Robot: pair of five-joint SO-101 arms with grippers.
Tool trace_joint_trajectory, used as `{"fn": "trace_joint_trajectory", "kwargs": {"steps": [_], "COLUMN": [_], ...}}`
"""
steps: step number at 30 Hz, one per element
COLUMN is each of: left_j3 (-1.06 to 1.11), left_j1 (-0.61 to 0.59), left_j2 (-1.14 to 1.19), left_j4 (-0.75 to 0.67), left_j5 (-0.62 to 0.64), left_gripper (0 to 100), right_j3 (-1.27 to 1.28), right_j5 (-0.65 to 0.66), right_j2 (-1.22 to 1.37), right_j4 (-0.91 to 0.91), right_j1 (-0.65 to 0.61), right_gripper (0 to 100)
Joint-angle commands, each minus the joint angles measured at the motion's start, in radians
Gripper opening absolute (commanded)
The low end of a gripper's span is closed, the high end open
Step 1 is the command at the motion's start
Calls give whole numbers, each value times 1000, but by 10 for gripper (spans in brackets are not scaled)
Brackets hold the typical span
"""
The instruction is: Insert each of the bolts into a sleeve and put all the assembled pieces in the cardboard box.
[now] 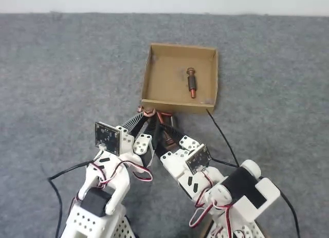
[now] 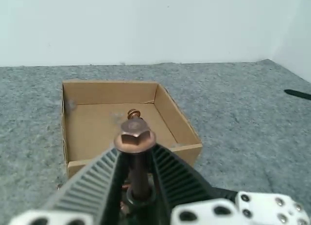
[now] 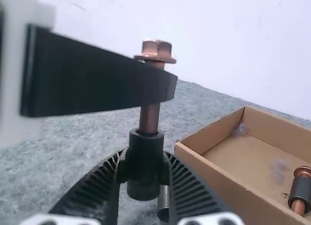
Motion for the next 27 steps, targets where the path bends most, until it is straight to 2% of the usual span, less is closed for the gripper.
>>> {"fn": "trace_joint_trajectory", "kwargs": {"steps": [1, 5, 13, 27], "left_j3": [-10, -10, -10, -10], "left_j1": [-9, -9, -3, -11], "left_j2": [-18, -18, -18, -18], "left_j4": [21, 23, 51, 11], "left_j5": [11, 11, 9, 9], "left_gripper": [103, 165, 167, 170], "right_j3": [-12, -11, -11, -12], "right_j5": [15, 17, 18, 18], "right_j2": [-18, -18, -18, -16], "right_j4": [-30, -30, -30, -13], "right_j1": [33, 33, 33, 35], "right_gripper": [6, 6, 6, 6]}}
